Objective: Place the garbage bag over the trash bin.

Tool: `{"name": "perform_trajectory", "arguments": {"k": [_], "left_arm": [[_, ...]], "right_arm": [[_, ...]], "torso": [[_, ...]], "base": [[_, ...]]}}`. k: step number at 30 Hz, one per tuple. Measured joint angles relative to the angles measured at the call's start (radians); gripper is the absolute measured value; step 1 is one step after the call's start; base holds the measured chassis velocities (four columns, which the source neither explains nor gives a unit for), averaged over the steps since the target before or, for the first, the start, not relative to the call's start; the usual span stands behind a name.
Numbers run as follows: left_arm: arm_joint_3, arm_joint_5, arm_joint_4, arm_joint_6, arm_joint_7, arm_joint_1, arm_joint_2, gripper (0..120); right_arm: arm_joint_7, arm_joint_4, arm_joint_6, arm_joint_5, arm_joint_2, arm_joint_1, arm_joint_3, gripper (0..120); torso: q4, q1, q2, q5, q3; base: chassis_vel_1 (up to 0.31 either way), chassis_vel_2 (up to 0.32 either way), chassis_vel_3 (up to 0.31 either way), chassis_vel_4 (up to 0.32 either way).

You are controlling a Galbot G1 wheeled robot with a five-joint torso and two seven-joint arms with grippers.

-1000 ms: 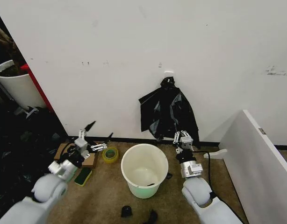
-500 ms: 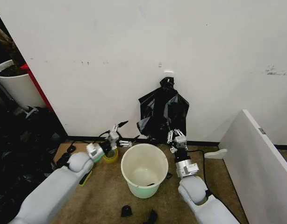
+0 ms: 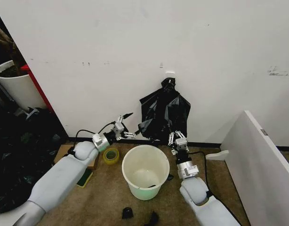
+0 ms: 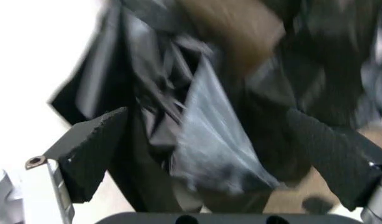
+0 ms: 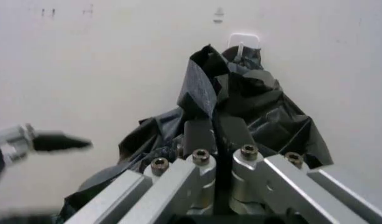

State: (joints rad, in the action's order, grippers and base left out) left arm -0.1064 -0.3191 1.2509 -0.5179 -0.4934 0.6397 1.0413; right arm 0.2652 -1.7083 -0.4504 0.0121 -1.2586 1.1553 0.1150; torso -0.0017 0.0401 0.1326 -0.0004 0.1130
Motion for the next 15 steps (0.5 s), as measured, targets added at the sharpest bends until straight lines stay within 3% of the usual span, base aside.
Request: {"name": "perform_trajectory", "arguments": {"k": [4, 6, 10, 15], "left_arm": [[-0.002, 0.12, -0.018, 0.006, 0.081, -0.001, 0.025, 99], [-0.003, 0.148, -0.02, 0.016, 0.123, -0.001, 0.032, 91], [-0.005, 0.154, -0.019, 0.02, 0.139, 0.0, 0.035, 81], [-0.011, 0.14, -0.015, 0.027, 0.155, 0.0, 0.038, 61]], "right_arm": [[-0.001, -0.006, -0.001, 0.008, -0.003, 0.005, 0.0, 0], [-0.001, -0.01, -0.001, 0.013, -0.004, 0.009, 0.0, 0], [-0.001, -0.012, -0.002, 0.017, -0.004, 0.013, 0.0, 0], [-0.003, -0.016, -0.007, 0.023, -0.004, 0.021, 0.001, 0]], "torso": [[0.0, 0.0, 0.0, 0.0, 0.0], [0.0, 0.0, 0.0, 0.0001, 0.0], [0.0002, 0.0, 0.0, 0.0001, 0.0], [0.0001, 0.0, 0.0, 0.0, 0.0]], "base": [[0.0, 0.0, 0.0, 0.0], [0.0, 0.0, 0.0, 0.0], [0.0, 0.0, 0.0, 0.0], [0.0, 0.0, 0.0, 0.0]]}}
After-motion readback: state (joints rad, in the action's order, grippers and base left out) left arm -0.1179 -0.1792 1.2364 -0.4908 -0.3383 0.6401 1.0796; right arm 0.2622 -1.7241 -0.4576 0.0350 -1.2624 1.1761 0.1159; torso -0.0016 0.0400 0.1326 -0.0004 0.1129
